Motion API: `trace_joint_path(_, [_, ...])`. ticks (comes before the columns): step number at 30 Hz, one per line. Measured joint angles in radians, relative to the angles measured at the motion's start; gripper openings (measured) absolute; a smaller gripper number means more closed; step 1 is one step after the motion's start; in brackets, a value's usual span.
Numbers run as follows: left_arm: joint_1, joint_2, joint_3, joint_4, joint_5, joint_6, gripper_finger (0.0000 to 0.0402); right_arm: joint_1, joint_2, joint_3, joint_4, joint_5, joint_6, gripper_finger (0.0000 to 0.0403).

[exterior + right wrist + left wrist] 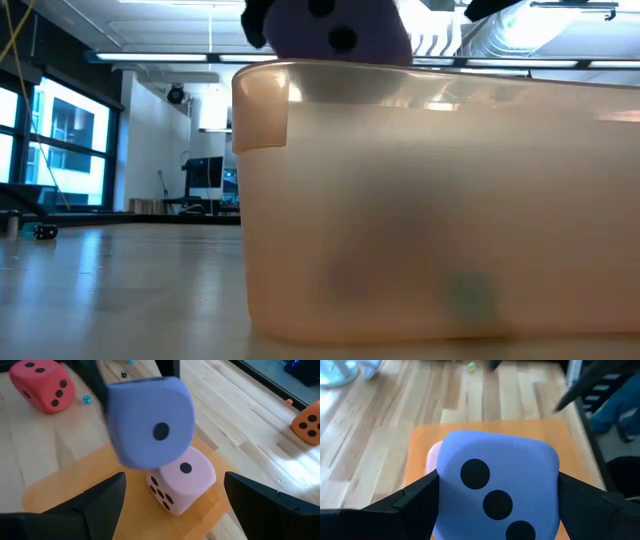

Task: Pick & Place Dice
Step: Put the large purple dice into the orange bin

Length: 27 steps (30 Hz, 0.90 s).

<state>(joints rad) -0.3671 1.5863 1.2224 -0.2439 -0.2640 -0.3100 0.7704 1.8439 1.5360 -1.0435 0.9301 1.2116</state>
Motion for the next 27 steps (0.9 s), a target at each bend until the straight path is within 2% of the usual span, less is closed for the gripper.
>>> trace_joint_path(11, [0.027,0.016,0.001,-0.186,0.001,-0.119,0.0320,0.016,0.000,0.000,-0.002,0.014,-0.003,0.0327])
trace_joint_path(15, [0.045,0.027,0.002,-0.186,0.008,-0.130,0.0320,0.016,0.000,0.000,-0.002,0.014,-0.003,0.0327])
trace_joint_path(22, [0.095,0.036,0.005,-0.203,0.112,-0.139,0.0320,0.016,0.000,0.000,0.000,0.014,-0.003,0.0327])
trace_joint_path(27, [0.112,0.037,0.004,-0.191,0.122,-0.095,0.0319,0.016,0.000,0.000,0.000,0.014,-0.003,0.0327])
